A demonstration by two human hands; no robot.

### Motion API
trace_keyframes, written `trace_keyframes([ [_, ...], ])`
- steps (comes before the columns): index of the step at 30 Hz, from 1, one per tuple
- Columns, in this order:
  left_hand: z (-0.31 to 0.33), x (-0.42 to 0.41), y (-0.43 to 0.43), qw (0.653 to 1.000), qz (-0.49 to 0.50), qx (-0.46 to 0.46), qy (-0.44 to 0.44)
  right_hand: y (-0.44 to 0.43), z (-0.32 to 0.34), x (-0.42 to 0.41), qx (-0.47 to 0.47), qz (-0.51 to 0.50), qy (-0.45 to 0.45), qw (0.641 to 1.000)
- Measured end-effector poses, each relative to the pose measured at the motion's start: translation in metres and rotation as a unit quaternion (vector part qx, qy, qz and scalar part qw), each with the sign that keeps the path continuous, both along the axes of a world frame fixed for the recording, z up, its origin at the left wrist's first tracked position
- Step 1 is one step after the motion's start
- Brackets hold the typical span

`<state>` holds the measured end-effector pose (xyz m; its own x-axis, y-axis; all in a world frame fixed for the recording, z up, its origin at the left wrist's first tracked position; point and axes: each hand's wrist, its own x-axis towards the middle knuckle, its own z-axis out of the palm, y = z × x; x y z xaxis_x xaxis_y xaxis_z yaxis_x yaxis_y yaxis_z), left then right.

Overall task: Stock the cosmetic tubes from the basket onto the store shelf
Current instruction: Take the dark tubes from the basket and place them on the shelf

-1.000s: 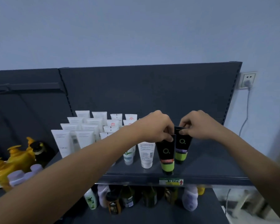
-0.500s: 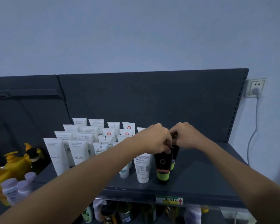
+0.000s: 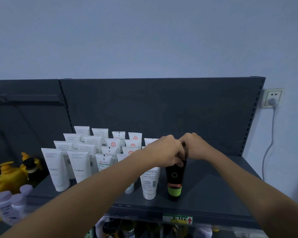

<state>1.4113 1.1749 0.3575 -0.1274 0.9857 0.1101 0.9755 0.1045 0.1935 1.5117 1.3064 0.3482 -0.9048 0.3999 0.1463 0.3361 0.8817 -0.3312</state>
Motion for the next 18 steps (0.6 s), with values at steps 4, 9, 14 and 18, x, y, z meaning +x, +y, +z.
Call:
trace_keyframes([
  [4, -0.003, -0.002, 0.005, 1.000, -0.003, -0.002, 0.004, 0.004, 0.001, -0.003, -0.025, 0.012, -0.008, 1.000],
  [9, -0.005, -0.004, 0.006, 1.000, -0.004, 0.002, -0.006, 0.009, 0.001, -0.005, -0.076, 0.011, -0.021, 0.997],
  [14, -0.008, -0.004, 0.005, 1.000, -0.012, 0.011, -0.007, 0.011, -0.001, -0.005, -0.097, 0.006, -0.028, 0.995],
  [18, -0.012, -0.003, 0.005, 1.000, -0.004, 0.016, 0.000, 0.011, -0.001, -0.006, -0.110, -0.005, -0.033, 0.993],
])
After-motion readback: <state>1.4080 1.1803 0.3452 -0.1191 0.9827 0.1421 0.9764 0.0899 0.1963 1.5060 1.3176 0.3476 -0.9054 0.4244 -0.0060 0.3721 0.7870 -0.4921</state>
